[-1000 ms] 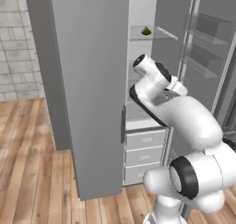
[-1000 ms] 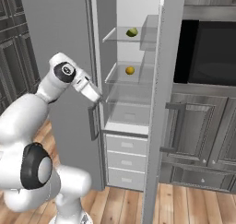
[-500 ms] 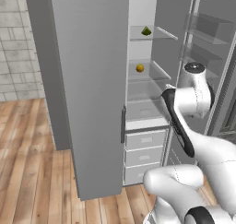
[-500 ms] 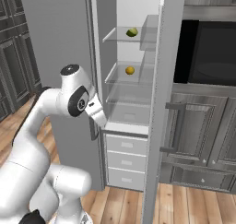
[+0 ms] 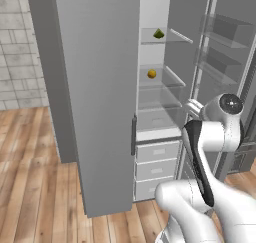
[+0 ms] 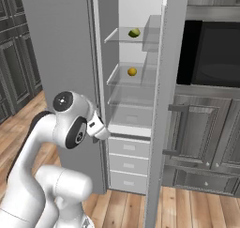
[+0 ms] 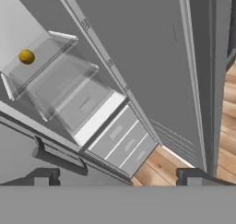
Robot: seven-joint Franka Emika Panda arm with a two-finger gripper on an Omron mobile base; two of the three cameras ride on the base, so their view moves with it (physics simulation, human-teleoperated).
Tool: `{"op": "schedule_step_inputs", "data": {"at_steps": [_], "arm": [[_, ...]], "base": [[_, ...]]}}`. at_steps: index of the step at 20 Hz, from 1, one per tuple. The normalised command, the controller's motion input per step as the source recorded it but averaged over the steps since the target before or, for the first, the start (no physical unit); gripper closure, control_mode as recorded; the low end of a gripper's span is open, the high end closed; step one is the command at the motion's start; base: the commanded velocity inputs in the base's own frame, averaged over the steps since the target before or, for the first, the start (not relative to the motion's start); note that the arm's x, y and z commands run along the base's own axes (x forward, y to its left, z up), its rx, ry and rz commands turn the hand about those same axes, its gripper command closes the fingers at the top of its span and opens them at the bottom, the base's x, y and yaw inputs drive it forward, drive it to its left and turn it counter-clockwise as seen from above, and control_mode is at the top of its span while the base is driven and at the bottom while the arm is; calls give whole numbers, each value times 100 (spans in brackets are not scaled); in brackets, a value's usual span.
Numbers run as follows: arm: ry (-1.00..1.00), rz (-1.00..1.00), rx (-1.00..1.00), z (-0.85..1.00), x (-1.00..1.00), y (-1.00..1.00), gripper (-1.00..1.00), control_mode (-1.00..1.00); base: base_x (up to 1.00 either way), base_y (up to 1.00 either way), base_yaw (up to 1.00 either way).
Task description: Take the lemon wedge from the fridge and place it on the plate with fish on the dining counter.
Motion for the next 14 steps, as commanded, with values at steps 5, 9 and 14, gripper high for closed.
{"op": "schedule_step_inputs", "data": {"at_steps": [5,9,14], "arm": [[-5,0,-1,2,-2,0,-100,-100],[0,0,0,37,0,0,-100,-100],[-1,0,0,23,0,0,-100,-100]], "base": [[0,0,0],[0,0,0],[0,0,0]]}}
